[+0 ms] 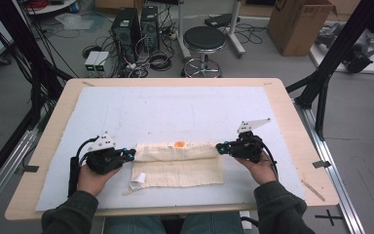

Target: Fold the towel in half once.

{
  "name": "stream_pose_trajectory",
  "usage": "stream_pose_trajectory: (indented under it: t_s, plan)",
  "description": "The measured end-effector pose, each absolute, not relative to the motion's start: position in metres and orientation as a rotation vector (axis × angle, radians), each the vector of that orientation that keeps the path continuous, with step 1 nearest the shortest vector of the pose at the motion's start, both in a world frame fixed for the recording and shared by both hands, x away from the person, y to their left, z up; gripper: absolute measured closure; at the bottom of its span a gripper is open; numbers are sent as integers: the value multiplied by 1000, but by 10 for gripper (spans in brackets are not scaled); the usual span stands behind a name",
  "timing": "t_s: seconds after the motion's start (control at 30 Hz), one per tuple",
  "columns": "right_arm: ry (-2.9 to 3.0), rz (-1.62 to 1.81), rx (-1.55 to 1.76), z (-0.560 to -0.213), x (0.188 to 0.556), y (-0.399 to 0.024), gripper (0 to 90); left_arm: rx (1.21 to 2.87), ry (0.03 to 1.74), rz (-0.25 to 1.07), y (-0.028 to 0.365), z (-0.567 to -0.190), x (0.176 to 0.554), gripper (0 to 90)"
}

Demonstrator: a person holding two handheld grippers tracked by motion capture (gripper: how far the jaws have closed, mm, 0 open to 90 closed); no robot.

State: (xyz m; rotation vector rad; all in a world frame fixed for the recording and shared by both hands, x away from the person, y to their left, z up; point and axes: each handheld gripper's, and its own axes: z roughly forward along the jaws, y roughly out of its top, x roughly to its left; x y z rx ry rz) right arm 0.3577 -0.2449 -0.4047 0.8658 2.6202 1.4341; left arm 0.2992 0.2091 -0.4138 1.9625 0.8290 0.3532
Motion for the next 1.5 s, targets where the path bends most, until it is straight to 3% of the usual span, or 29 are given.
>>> stream_pose_trajectory:
  t_s: [0.7,0.87,1.07,1.2,1.4,1.5]
  plan:
    - [2661,1413,815,-412,328,-245,853,2005,772,302,212,-425,267,870]
    - [2667,1436,809,-412,320,-249,772,1960,722,260,218,-418,264,706]
    - [2647,1467,780,-399,315,-252,709,1935,720,251,219,-412,269,641]
    - [2687,1431,761,-406,314,-243,701,1966,732,244,210,-418,274,647]
    - [2780,1331,690,-422,313,-225,718,2077,674,196,196,-430,276,760]
    - [2804,1291,673,-427,312,-221,727,2104,666,192,197,-433,275,771]
